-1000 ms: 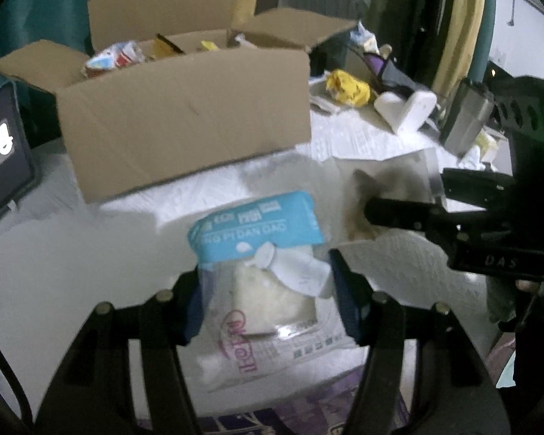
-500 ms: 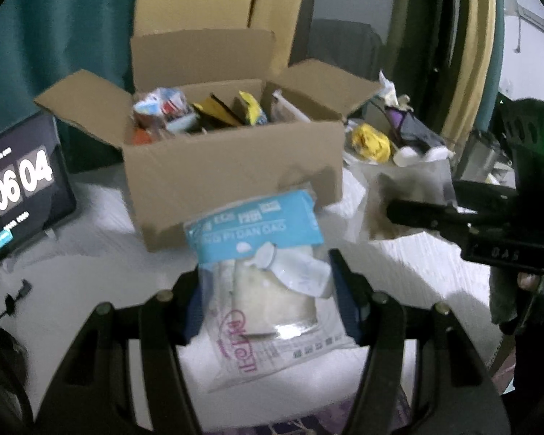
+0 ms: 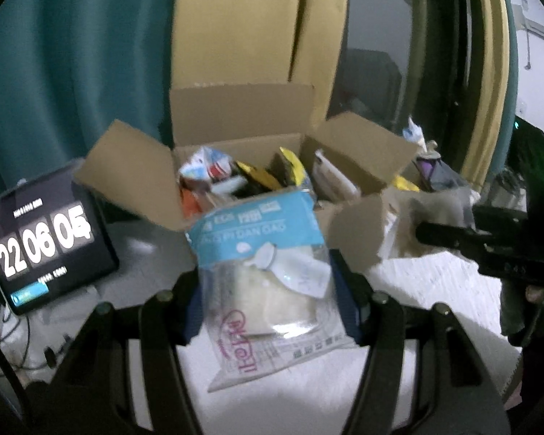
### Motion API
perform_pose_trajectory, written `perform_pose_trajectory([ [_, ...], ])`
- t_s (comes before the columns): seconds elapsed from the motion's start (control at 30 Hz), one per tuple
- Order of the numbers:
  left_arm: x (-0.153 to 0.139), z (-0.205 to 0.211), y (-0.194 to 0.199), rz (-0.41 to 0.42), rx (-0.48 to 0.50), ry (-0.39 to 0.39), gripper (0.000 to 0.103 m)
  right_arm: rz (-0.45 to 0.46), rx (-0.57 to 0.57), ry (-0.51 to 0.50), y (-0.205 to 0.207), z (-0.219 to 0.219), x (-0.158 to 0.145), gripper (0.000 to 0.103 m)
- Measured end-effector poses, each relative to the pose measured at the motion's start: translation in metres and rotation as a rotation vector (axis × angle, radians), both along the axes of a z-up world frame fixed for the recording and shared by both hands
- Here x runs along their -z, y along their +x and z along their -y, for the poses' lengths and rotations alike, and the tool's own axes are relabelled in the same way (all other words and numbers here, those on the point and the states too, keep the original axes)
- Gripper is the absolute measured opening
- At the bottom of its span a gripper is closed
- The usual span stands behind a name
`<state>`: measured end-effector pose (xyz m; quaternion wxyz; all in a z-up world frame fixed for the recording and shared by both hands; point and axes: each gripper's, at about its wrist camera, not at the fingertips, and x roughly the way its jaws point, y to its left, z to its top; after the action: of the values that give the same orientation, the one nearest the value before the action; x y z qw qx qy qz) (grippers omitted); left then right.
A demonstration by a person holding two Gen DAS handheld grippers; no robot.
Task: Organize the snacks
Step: 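Carry the blue-labelled bag and bread bag over the cardboard box, then lower both bags into the box and open both grippers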
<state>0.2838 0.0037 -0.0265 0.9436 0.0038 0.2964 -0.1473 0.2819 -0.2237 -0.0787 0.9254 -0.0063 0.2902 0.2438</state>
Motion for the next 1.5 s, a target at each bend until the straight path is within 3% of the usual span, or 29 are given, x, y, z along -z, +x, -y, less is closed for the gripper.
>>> perform_pose_trajectory([
  [0.33, -0.012, -0.016, 0.052, 0.044, -0.064, -0.004, 0.061, 0.026, 0.019, 0.015, 0.035, 0.002, -0.011, 0.043],
  [0.8, 0.01, -0.015, 0.12, -0.019, -0.091, 0.017, 0.062, 0.01, 0.055, 0.034, 0.096, 0.0, -0.008, 0.043],
  [1.27, 0.01, -0.016, 0.133, -0.035, -0.076, -0.065, 0.075, -0.007, 0.173, 0.028, 0.143, -0.009, 0.001, 0.043],
  [1.33, 0.007, -0.018, 0.13, -0.032, -0.08, -0.074, 0.075, -0.001, 0.176, 0.02, 0.143, -0.012, 0.001, 0.046],
  [1.43, 0.004, -0.023, 0.123, -0.023, -0.087, -0.086, 0.076, 0.015, 0.176, 0.007, 0.14, -0.015, 0.001, 0.065],
  [1.5, 0.002, -0.025, 0.117, -0.019, -0.09, -0.092, 0.076, 0.015, 0.171, 0.004, 0.136, -0.015, 0.0, 0.067],
])
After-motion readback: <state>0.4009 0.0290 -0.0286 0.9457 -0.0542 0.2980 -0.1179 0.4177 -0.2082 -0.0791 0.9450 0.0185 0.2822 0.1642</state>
